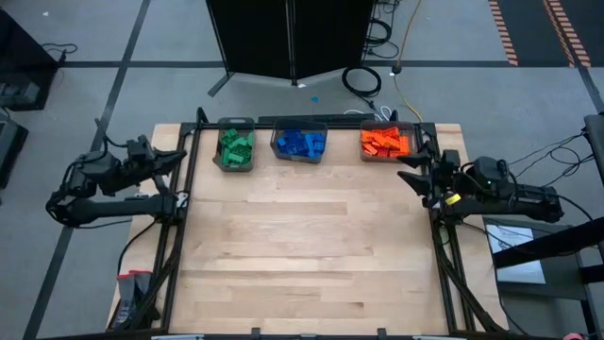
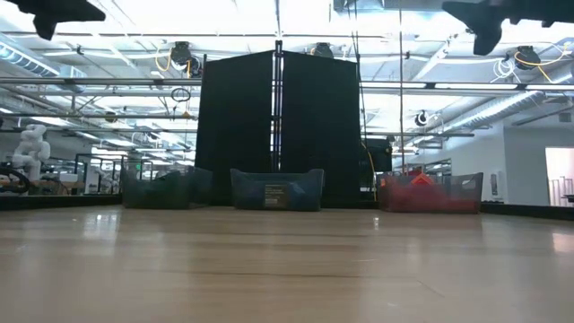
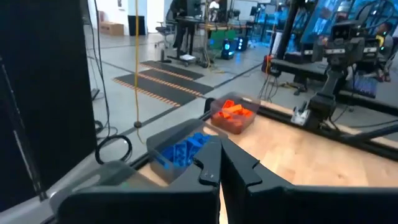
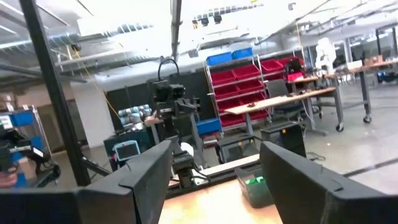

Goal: Sort blocks
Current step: Return to Home Position

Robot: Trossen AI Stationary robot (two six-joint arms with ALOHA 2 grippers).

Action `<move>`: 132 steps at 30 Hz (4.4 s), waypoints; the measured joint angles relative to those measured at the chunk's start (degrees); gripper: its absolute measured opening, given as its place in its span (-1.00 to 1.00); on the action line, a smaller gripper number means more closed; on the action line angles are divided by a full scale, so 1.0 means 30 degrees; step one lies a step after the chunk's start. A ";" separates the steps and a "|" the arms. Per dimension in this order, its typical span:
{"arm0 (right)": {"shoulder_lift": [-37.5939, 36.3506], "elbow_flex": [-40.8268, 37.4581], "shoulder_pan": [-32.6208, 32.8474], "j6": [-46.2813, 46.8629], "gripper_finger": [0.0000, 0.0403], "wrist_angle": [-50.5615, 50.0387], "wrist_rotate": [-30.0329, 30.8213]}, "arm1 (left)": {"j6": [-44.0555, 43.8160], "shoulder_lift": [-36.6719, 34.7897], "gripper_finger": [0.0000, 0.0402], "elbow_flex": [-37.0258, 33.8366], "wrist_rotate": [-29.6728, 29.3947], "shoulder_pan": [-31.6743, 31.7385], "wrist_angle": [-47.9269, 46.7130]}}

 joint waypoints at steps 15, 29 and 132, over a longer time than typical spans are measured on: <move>-0.3475 -0.3918 0.0162 0.0415 0.18 0.1231 0.0416 | 0.0040 -0.2135 -1.00 -0.0561 -0.0990 0.0015 -0.2041; -0.4532 -0.6205 0.0165 0.0874 0.18 0.2400 0.0025 | 0.0371 -0.2161 -1.00 -0.0736 -0.0213 0.0015 -0.1805; -0.4415 -0.7517 0.1163 0.0750 0.18 -0.0030 0.0859 | -0.2472 -0.0544 -1.00 -1.4069 0.3600 -0.3774 1.3662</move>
